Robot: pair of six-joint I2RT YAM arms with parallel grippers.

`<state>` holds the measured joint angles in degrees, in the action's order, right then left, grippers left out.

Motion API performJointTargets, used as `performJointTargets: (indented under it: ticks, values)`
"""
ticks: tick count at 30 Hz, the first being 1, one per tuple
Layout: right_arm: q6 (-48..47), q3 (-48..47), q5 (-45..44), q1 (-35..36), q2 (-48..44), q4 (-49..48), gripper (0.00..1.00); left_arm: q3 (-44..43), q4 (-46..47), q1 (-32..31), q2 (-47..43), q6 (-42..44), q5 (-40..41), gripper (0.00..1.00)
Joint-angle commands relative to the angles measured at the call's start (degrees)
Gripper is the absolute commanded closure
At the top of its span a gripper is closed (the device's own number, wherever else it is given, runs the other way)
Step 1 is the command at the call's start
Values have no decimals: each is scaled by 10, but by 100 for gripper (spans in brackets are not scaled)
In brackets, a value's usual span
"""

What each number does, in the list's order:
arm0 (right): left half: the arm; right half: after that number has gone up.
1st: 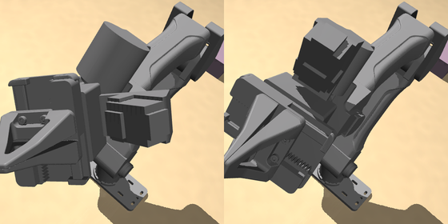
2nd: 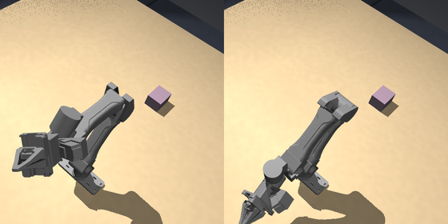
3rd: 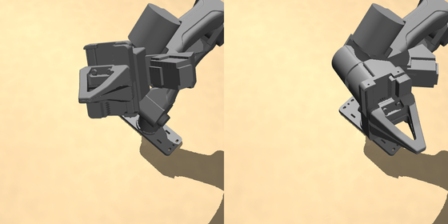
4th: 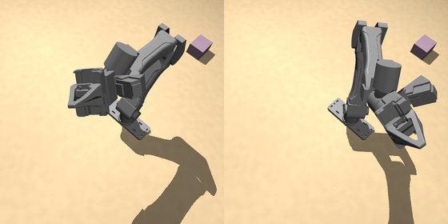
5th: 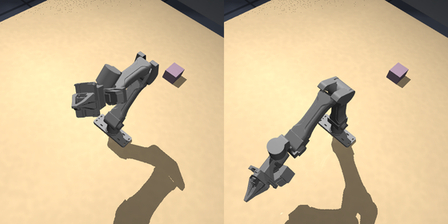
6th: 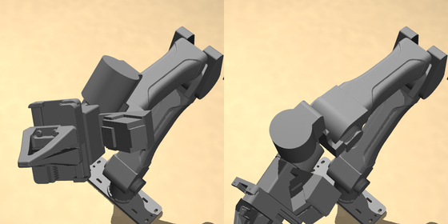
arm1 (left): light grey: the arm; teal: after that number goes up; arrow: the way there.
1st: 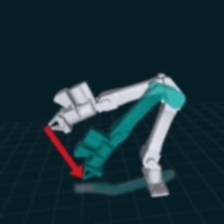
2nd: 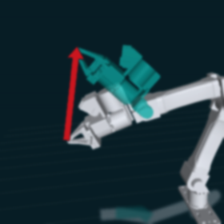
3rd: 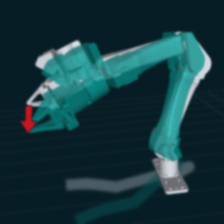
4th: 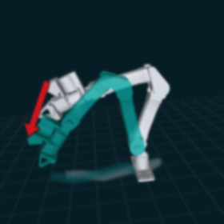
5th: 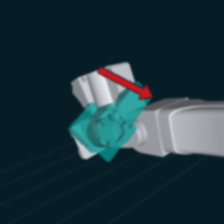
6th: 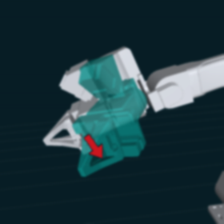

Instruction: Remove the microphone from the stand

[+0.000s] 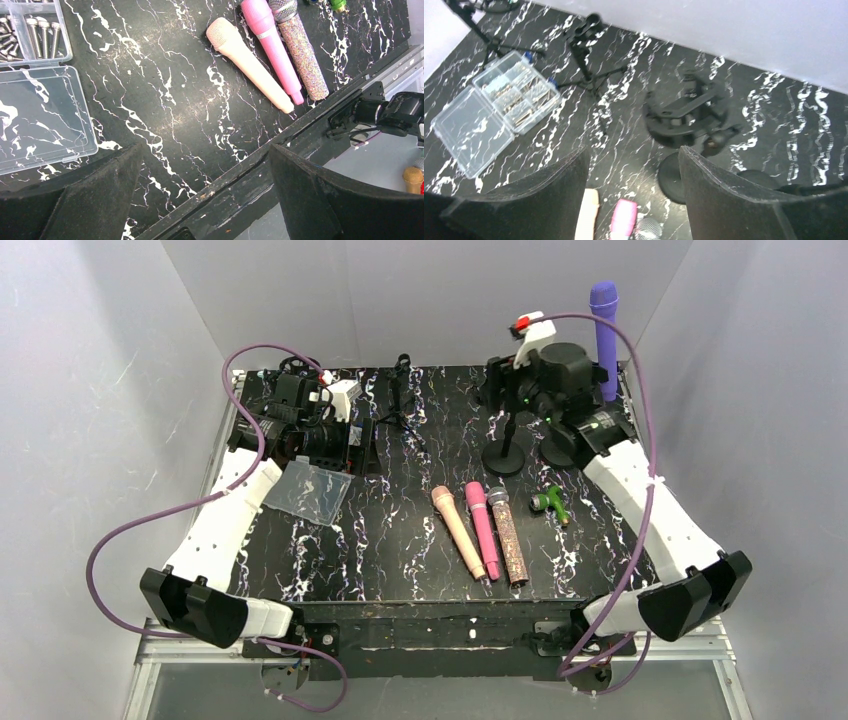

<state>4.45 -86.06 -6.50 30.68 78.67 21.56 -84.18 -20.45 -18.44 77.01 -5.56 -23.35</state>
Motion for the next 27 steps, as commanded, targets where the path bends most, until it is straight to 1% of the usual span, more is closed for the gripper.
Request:
performJointTargets:
  ticks: [1,5,9,12,16,20,27]
  values:
    - [-32,-41,29,-53,-13,9,27,-11,-28,1,-16,5,-17,2]
    - [-72,-61,37,-77,8,26,28,-9,-23,1,-12,3,-24,2]
    - [-95,-17,51,-93,4,-15,27,-5,-20,1,-11,5,-24,2]
    - [-107,-3,61,-111,9,-20,26,0,-19,1,-14,5,-24,2]
    - [-104,-2,124,-150,25,-6,27,3,-19,1,-20,7,-22,2]
    - [-131,8,181,-173,35,1,27,5,-18,1,-24,15,-19,2]
    - [-175,42,212,-182,58,-10,28,-1,-18,1,-17,18,-17,2]
